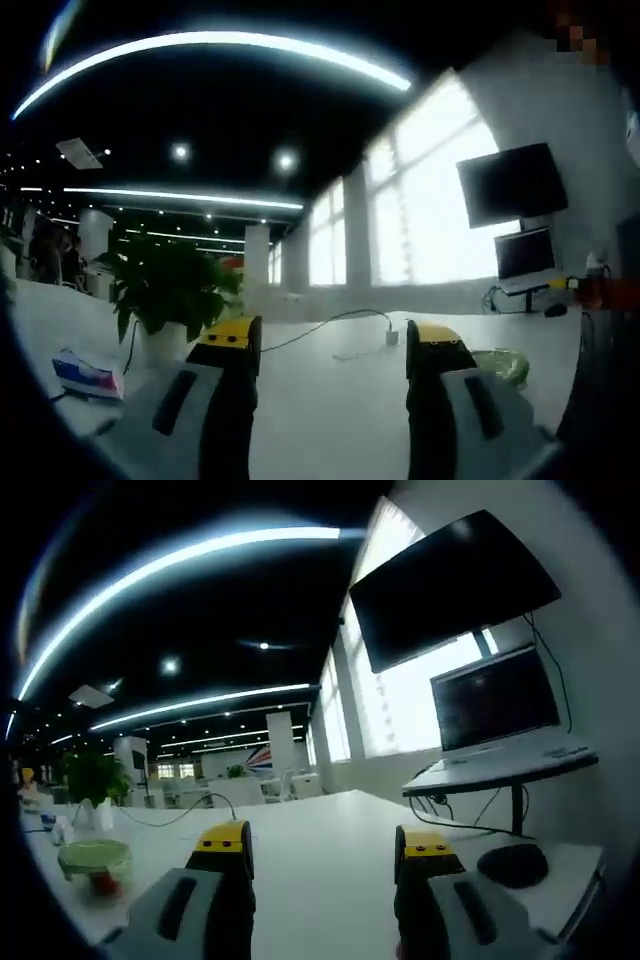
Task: Open container latches remove lid place lid upside down on tabletop take tomato from container place on tabletop
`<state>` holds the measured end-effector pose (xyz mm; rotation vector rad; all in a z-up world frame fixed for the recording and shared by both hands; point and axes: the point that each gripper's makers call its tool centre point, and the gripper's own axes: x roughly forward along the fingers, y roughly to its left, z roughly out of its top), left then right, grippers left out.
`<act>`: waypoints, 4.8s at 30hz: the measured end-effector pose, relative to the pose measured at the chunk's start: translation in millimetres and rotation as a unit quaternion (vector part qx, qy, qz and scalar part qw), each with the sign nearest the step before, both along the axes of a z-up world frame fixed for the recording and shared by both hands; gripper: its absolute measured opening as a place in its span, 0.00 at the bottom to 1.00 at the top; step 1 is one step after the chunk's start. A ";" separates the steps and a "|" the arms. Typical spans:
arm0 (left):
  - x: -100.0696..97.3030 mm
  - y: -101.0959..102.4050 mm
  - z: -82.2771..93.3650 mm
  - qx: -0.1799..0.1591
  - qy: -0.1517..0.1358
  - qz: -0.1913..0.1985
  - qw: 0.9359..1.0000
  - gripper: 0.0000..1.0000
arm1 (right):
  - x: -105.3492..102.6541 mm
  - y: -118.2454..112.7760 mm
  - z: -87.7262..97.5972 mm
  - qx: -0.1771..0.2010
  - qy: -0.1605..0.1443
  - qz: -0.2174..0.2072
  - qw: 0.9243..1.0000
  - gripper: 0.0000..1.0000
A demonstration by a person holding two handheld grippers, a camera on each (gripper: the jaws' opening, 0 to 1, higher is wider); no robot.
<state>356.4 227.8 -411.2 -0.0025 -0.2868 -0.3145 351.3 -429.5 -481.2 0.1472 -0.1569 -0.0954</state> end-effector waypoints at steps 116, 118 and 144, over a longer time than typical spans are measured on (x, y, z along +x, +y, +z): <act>50.2 -202.6 -21.2 0.207 0.115 -0.319 0.918 0.56 | -2.8 19.5 12.6 -0.012 -0.001 0.024 1.000 0.52; 49.1 -210.8 -25.7 0.216 0.123 -0.332 0.910 0.55 | -2.9 20.3 12.1 -0.011 -0.002 0.024 1.000 0.52; 60.6 -266.3 -126.4 0.373 0.281 -0.439 0.768 0.55 | -8.2 23.0 8.4 -0.002 0.001 0.023 1.000 0.52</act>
